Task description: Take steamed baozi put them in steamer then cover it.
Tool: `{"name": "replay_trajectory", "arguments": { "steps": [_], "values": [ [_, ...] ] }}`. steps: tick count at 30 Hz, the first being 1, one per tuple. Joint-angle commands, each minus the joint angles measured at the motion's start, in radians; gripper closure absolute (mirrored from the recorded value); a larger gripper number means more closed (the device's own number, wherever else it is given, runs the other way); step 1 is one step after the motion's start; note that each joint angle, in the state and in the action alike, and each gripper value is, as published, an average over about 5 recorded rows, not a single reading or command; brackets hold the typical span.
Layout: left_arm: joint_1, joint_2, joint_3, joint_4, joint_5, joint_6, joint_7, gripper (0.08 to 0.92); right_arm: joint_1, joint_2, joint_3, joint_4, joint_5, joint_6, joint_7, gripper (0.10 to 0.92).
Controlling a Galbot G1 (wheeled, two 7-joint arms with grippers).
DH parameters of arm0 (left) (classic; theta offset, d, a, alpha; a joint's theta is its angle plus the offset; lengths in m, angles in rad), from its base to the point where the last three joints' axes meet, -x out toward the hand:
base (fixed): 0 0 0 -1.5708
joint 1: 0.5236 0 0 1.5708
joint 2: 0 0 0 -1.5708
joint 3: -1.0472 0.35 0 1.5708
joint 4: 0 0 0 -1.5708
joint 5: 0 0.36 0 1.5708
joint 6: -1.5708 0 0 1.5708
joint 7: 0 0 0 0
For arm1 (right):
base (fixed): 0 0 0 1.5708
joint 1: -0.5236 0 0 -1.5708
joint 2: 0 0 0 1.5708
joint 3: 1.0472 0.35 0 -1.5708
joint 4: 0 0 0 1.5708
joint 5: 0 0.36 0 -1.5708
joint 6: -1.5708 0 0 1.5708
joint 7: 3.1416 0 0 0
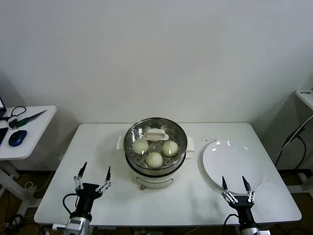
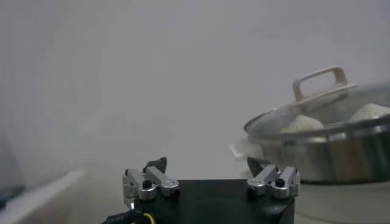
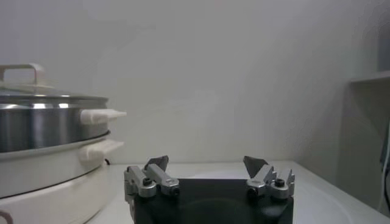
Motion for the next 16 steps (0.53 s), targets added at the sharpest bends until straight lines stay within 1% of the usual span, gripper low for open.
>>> {"name": "replay_trajectory", "arguments": {
  "steps": [1, 9, 16],
  "values": [
    [0.071, 0.008, -0.039, 0.119, -0.188, -0.155, -0.01, 0.177, 0.002, -0.005, -0.015, -0.008, 0.014, 0.005, 0.005, 0.203],
    [0.047, -0.002, -0.033, 0.126, -0.239, -0.163, 0.016, 0.177, 0.005, -0.007, -0.025, -0.014, 0.01, 0.004, 0.004, 0.203],
    [0.043, -0.005, -0.032, 0.125, -0.246, -0.165, 0.02, 0.177, 0.002, -0.009, -0.025, -0.011, 0.01, 0.003, 0.004, 0.203]
  ]
}}
